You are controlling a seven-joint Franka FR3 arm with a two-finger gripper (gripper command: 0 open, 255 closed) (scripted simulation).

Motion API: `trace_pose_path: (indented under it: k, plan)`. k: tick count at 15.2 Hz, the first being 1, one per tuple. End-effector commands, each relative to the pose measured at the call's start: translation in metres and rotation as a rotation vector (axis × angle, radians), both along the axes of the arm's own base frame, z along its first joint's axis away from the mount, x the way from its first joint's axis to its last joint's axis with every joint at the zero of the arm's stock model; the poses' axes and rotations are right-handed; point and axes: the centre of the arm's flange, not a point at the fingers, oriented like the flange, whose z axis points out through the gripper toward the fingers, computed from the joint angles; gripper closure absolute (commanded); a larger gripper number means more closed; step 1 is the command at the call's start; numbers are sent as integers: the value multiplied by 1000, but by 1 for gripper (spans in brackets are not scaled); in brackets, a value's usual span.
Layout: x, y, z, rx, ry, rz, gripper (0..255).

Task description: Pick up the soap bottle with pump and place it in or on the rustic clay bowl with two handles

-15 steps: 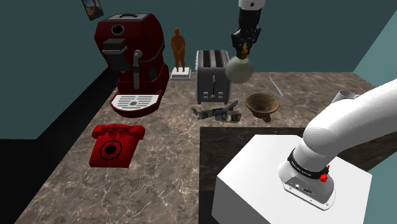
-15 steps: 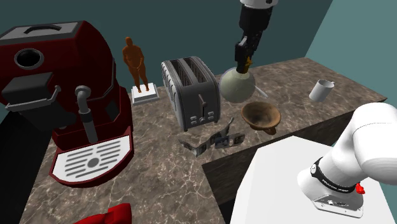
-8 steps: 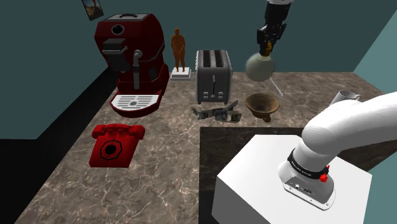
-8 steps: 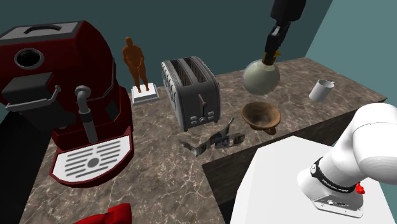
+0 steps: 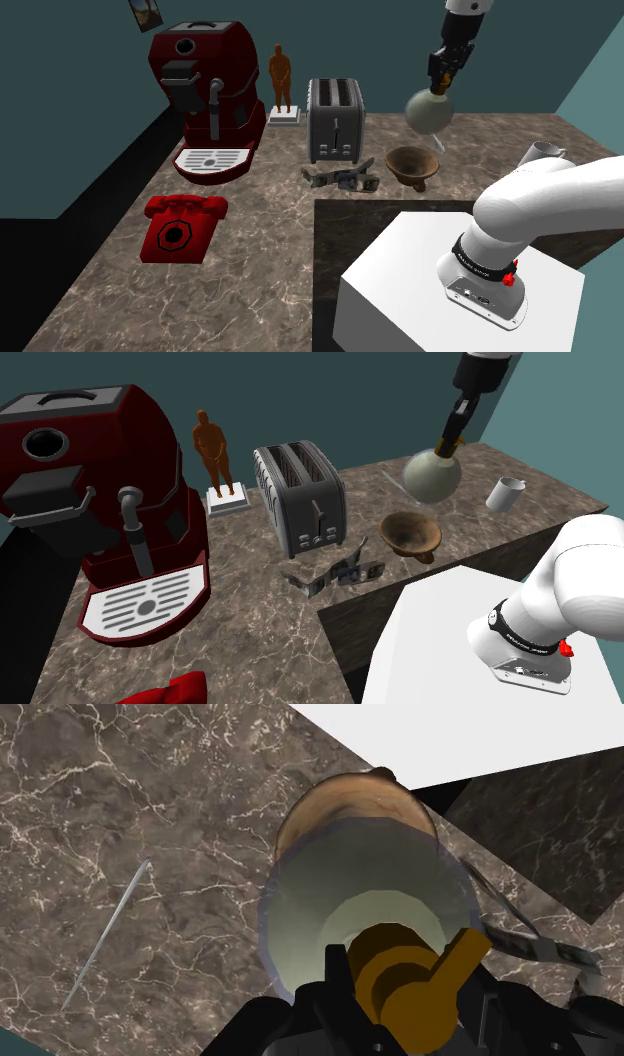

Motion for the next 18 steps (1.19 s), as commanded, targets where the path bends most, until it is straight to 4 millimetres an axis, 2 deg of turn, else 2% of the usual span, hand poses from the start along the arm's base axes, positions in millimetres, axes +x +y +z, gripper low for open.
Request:
trace_pose_path:
  k: [1, 18]
  plan:
    - [0, 0, -10, 0, -1, 0, 255]
    - [0, 0, -100, 0, -1, 0, 255]
